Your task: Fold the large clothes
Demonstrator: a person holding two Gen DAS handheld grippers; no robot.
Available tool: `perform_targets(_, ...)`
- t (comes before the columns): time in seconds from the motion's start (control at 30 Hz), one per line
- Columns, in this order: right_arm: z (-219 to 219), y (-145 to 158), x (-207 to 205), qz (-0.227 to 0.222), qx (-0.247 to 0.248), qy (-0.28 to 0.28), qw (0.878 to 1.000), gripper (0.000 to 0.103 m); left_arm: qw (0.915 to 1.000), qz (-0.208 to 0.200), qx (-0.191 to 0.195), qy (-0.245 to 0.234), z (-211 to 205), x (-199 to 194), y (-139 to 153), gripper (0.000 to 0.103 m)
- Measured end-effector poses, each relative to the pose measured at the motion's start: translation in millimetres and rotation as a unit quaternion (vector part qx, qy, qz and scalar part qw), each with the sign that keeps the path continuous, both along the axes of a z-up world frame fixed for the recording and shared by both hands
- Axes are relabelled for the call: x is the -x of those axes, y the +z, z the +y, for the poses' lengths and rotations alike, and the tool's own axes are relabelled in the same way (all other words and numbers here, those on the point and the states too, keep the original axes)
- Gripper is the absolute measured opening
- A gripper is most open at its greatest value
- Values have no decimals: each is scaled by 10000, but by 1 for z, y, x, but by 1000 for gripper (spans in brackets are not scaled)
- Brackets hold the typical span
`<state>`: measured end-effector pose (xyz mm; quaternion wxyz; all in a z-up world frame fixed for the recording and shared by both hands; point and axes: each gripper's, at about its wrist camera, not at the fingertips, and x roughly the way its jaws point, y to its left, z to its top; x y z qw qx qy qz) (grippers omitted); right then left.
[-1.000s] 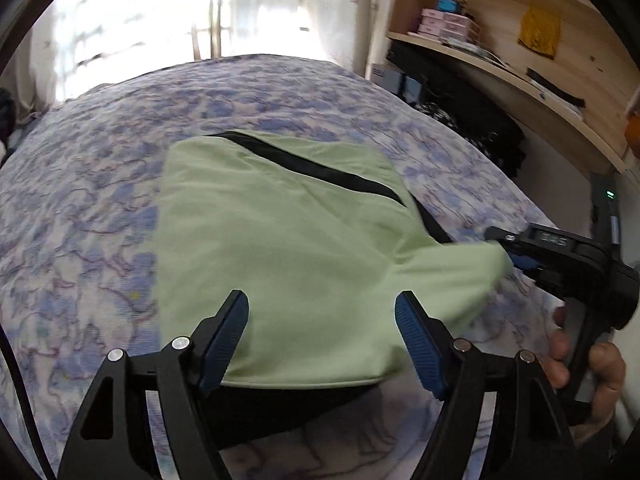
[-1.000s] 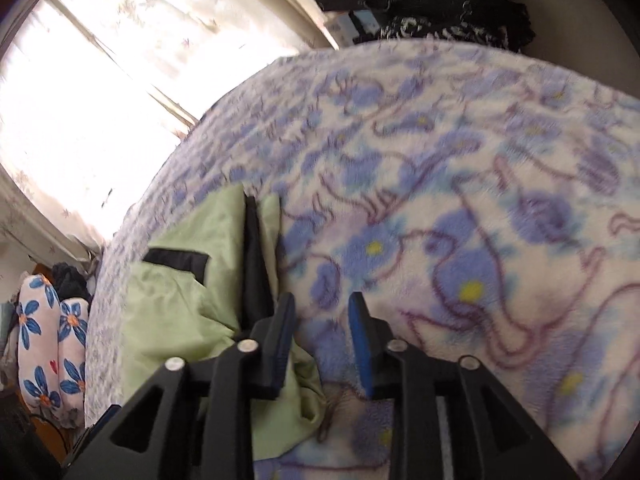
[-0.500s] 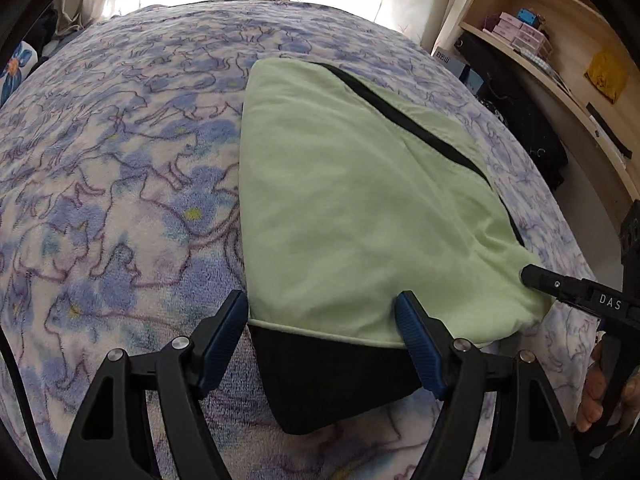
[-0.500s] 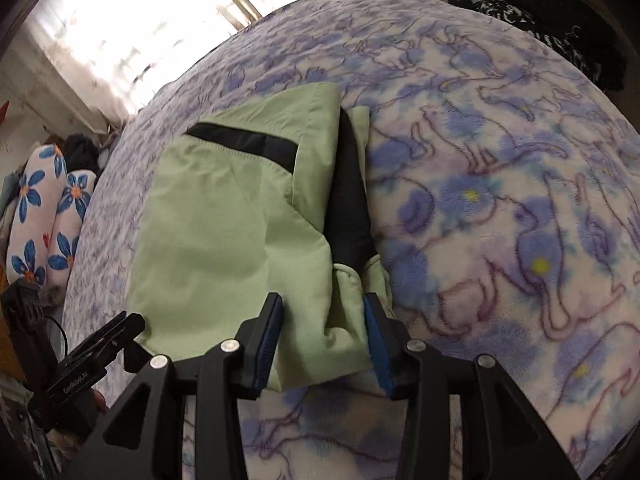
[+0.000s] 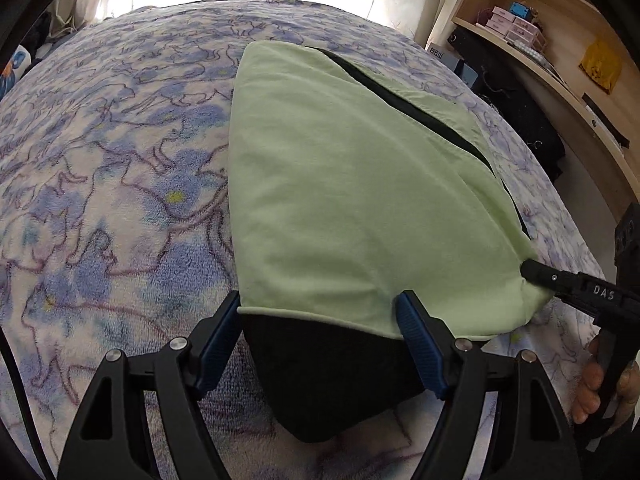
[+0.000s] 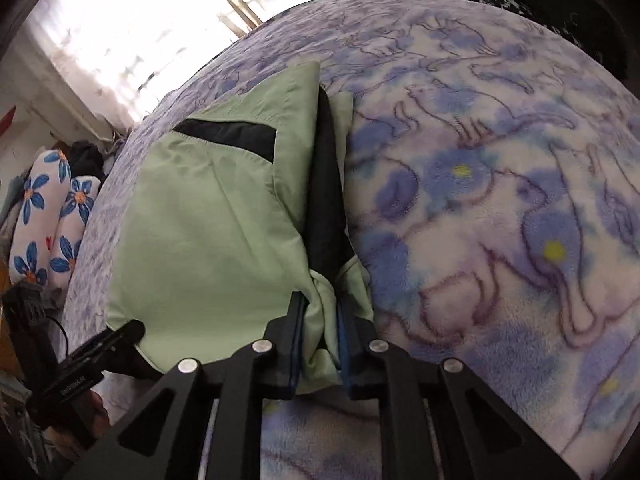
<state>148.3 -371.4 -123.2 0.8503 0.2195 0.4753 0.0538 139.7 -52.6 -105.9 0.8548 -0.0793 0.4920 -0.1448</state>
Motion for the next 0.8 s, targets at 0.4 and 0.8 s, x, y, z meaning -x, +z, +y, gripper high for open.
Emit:
perform_targets(0.4, -3, 18, -88, 24, -421, -32, 9991, 33, 9996, -213, 156, 45, 15, -60, 31, 76)
perform_targets(0.8, 5, 17, -130, -280, 247, 259, 9990, 1, 9999, -157, 42, -48, 6, -85, 12, 76)
